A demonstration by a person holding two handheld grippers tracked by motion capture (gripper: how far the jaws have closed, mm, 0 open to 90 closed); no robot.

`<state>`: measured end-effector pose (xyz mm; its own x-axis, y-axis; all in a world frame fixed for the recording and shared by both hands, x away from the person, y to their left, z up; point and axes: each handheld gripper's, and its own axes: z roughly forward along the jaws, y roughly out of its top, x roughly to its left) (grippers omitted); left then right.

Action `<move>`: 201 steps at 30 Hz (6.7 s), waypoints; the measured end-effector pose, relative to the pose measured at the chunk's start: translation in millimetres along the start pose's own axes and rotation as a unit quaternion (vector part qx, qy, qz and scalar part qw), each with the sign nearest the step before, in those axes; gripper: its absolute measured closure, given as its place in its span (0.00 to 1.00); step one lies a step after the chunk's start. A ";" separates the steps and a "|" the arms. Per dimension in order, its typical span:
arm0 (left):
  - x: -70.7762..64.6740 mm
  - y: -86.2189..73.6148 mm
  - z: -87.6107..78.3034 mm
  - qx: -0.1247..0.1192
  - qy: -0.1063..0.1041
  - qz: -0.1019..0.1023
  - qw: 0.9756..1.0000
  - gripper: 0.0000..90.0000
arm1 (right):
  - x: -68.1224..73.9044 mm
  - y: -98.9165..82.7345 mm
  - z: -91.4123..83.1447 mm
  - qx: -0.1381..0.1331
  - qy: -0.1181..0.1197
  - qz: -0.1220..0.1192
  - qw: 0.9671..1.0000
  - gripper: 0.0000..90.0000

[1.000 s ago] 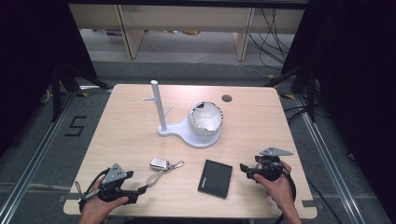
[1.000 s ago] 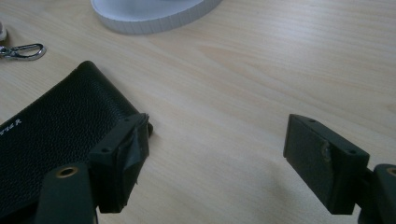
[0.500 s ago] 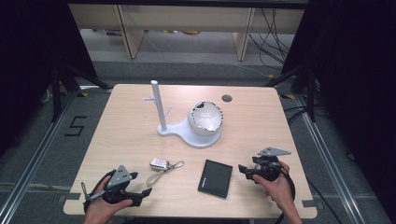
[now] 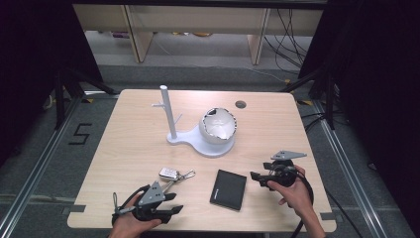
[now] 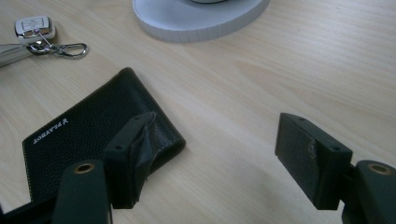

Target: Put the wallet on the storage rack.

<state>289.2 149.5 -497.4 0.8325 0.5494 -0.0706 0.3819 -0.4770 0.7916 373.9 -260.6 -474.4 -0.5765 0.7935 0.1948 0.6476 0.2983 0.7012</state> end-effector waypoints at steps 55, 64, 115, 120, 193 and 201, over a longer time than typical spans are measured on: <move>-50.6 57.7 111.6 0.041 -0.088 0.046 0.994 0.99 | 17.4 35.4 73.1 0.104 0.140 -0.035 0.984 0.46; -38.8 58.1 106.7 0.053 -0.065 0.048 0.995 0.99 | 10.1 34.2 75.9 0.113 0.155 -0.013 0.981 0.52; -35.9 48.2 58.0 0.031 -0.083 0.041 0.995 0.62 | 35.9 65.1 15.1 0.026 0.178 -0.037 0.983 0.93; -27.4 35.9 36.3 0.028 -0.067 0.028 0.997 0.57 | 36.6 82.5 3.0 0.008 0.166 -0.054 0.985 0.93; 35.8 -26.8 -49.8 0.022 0.075 -0.070 0.994 0.30 | -29.2 228.5 42.2 -0.038 0.010 0.090 0.995 0.93; 35.2 -28.7 -47.2 0.023 0.071 -0.071 0.995 0.30 | -27.1 225.4 55.5 -0.031 0.012 0.098 0.995 0.93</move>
<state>288.6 214.9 -494.0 0.7049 0.7034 -0.0914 0.5129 -0.4164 0.7507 563.2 -185.5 -359.6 -0.4552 0.8199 0.3473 0.7166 0.1058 0.6894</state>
